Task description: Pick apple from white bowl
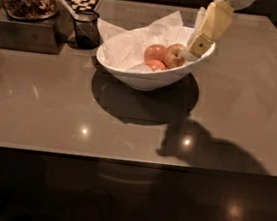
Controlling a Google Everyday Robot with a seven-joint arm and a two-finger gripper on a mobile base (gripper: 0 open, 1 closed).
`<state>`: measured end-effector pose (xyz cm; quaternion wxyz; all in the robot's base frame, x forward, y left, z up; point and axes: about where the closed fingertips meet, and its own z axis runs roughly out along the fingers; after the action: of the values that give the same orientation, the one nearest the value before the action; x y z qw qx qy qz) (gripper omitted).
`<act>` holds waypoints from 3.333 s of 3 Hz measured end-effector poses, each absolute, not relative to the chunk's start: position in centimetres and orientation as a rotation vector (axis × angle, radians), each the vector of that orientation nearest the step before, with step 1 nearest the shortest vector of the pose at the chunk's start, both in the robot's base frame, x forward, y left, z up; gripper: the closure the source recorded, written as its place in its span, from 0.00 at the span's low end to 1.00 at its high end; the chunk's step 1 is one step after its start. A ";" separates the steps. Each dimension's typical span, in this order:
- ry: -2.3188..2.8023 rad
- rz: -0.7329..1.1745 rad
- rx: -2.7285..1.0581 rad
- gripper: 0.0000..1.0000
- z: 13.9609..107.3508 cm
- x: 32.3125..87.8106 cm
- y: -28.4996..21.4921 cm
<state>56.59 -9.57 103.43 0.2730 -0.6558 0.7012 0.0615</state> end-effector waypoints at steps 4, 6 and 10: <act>1.868 0.249 -1.632 0.19 102.4 63.4 -7.2; 1.864 0.285 -1.649 0.16 100.2 66.1 -5.3; 2.075 0.347 -1.677 0.20 93.4 66.8 -6.8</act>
Offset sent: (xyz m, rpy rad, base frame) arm 0.1087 0.0399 -0.0103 0.1602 0.0076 -0.0521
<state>66.80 -6.82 93.35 0.2239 -0.6075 0.7517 0.1256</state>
